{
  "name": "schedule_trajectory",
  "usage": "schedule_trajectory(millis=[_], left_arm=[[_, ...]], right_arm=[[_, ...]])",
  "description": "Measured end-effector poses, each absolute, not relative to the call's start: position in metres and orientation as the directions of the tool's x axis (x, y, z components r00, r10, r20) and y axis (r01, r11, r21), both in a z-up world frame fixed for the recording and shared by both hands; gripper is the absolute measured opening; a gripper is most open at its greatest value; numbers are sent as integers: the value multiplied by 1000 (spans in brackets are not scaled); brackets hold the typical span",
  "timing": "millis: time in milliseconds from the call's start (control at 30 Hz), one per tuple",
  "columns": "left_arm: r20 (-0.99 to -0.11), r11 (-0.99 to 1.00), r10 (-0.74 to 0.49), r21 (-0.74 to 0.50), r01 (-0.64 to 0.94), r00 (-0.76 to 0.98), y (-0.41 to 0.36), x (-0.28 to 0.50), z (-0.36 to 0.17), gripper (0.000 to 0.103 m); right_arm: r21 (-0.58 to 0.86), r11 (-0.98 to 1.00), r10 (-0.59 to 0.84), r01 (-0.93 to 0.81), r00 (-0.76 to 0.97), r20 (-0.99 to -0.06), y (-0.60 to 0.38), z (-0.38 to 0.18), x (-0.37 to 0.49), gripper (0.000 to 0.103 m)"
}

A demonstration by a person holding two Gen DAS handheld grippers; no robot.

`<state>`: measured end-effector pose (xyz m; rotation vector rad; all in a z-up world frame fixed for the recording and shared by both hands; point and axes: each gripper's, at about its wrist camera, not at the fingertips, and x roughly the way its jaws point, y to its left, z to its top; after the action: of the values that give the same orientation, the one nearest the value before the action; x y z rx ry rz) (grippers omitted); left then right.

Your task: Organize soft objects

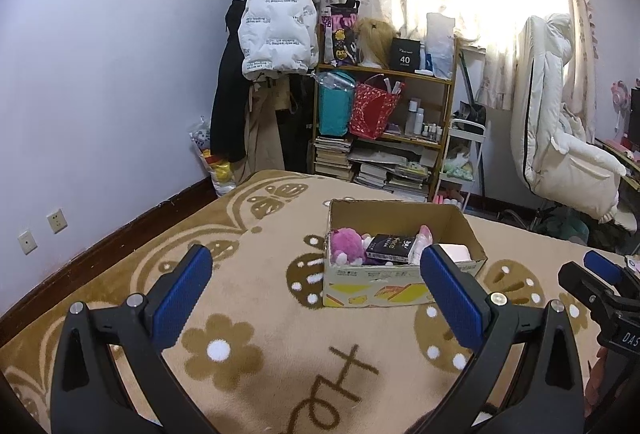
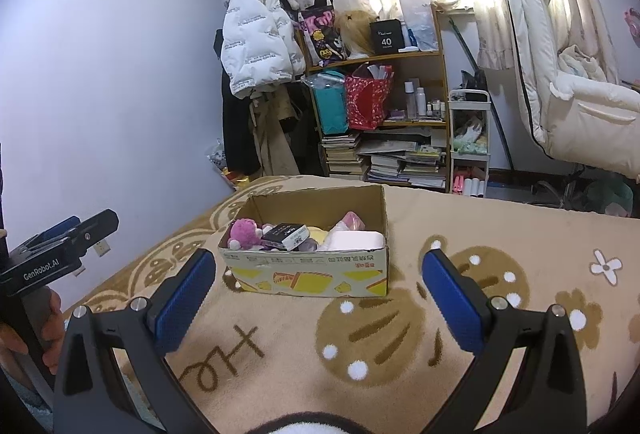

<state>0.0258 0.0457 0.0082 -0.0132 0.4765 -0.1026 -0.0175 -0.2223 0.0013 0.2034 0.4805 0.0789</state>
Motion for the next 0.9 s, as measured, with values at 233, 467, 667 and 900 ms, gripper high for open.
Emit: schedule_trajectory(millis=[233,467,667,900], left_arm=[[-466,995,-98,-31,95,880,43,27,8,103],[-476,995,-100,-33,96,874,42,29,6,103],[-484,995,-102,-36,97,869,43,33,3,103],[-491,994,-101,-21,104,865,40,32,1,103]], right_arm=[[218,976,125,-26,883,-453,-226,1,-17,103],[224,974,120,-17,881,-457,-229,1,-17,103],[221,975,110,-7,883,-457,-229,0,-18,103],[220,975,111,-8,881,-459,-229,-1,-19,103]])
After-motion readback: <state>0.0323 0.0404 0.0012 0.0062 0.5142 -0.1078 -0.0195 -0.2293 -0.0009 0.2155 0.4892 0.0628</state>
